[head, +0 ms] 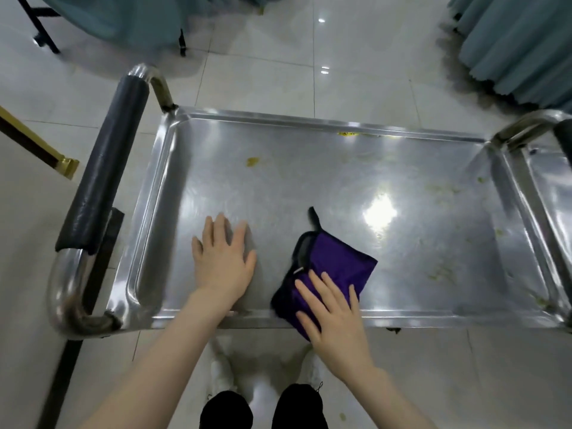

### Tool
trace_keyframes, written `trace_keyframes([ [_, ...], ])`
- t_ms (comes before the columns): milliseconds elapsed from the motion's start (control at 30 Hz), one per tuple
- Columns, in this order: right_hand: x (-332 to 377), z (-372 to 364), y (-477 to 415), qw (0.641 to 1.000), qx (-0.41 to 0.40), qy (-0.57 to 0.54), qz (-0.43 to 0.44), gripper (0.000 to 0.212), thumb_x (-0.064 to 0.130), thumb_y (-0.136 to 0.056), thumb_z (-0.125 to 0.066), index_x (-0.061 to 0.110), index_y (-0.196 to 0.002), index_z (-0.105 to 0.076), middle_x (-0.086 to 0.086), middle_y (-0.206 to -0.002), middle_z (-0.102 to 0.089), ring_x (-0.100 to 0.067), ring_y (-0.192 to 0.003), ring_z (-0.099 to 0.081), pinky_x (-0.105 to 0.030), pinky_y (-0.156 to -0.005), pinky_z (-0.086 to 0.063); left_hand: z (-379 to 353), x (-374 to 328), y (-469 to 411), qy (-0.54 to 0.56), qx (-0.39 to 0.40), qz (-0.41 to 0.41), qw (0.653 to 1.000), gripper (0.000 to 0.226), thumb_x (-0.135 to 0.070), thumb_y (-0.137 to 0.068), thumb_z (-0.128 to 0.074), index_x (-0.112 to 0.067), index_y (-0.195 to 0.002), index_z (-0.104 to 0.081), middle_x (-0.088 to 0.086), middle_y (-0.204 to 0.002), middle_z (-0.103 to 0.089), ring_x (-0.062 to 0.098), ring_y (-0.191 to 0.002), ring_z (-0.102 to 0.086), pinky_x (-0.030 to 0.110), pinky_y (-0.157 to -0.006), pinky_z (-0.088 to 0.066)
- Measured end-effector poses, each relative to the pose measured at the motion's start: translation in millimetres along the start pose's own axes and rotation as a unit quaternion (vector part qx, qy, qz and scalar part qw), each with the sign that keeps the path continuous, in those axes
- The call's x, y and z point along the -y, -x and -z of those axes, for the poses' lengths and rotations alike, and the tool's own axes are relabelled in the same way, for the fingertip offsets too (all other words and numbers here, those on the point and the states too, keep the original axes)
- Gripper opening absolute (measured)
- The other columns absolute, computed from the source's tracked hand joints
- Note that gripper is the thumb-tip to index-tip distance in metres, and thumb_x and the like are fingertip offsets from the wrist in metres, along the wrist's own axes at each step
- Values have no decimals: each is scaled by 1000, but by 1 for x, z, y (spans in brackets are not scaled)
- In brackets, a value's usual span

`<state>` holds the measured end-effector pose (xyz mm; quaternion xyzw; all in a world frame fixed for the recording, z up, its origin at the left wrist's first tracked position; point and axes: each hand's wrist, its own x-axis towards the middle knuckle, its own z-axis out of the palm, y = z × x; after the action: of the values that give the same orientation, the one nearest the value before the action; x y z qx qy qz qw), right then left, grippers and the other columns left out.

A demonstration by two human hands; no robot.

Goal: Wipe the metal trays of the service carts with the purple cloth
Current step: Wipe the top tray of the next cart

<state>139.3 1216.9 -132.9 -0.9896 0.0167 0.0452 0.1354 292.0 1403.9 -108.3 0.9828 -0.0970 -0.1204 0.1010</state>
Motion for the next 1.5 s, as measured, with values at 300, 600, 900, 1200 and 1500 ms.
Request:
trace_keyframes([
  [300, -52, 33, -171, 991, -19, -10, -130, 51, 52, -99, -32, 39, -149, -27, 8, -160, -21, -15, -148, -12, -55, -118, -5, -22, -18, -14, -47, 41, -53, 997, 64, -60, -94, -24, -42, -150, 3, -1, -159, 12, 25, -146, 12, 68, -110, -5],
  [600, -65, 18, 3, 999, -11, -4, -48, 52, 51, -98, -33, 39, -149, -30, 9, -158, -26, -14, -148, -17, -58, -115, -20, -15, -31, -12, -28, 55, -18, 998, 62, -54, -92, -35, -40, -148, -14, 1, -159, 3, 28, -146, 9, 69, -109, -7],
  [900, -109, 53, -155, 992, -2, -13, -124, 52, 51, -100, -32, 38, -150, -25, 6, -161, -19, -18, -148, -11, -56, -117, -5, -31, -73, -5, -14, 32, 63, 997, 62, -46, -95, -32, -25, -149, -9, 5, -158, 3, 35, -145, 6, 68, -111, -10],
  [1200, -138, 43, 6, 999, -4, 14, -34, 53, 49, -97, -36, 36, -148, -33, 7, -158, -28, -16, -146, -22, -59, -112, -25, -30, -142, -17, -22, 59, -80, 995, 58, -50, -99, -28, -37, -151, -8, -4, -161, 6, 27, -147, 7, 65, -112, -6],
  [1500, -187, 70, -126, 996, -7, -5, -91, 52, 51, -99, -33, 38, -150, -27, 6, -160, -21, -16, -148, -13, -56, -117, -7, -45, -149, -24, -45, 60, -67, 995, 60, -57, -96, -24, -42, -149, 2, -7, -159, 11, 28, -146, 9, 67, -111, -8],
])
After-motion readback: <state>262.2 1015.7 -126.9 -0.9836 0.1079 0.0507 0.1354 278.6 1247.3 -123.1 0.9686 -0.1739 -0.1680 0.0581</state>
